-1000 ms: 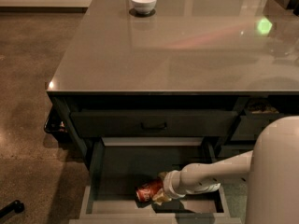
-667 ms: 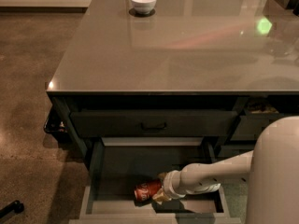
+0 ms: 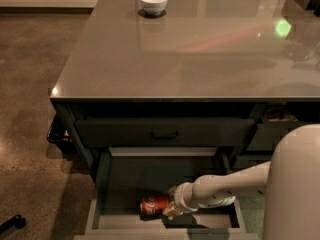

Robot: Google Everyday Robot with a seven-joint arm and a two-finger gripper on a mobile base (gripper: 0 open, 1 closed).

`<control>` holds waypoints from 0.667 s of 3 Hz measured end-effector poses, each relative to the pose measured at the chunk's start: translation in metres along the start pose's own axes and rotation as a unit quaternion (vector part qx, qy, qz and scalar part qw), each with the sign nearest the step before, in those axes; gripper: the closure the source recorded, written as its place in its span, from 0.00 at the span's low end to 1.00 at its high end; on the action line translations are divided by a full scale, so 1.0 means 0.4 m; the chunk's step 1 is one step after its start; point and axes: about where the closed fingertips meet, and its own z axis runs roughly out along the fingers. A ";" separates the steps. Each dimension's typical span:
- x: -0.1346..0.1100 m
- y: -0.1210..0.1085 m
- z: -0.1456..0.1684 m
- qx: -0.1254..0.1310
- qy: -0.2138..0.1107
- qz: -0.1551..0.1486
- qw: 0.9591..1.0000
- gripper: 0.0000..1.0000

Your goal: Pick coke can from middle drawer and place on counter

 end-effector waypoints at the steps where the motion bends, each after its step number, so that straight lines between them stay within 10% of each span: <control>1: 0.000 0.000 0.000 0.000 0.000 0.000 1.000 0.37; 2: 0.000 0.000 0.000 0.000 0.000 0.000 1.000 0.14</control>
Offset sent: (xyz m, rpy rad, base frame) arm 0.0000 0.0000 0.0000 0.0000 0.0000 0.0000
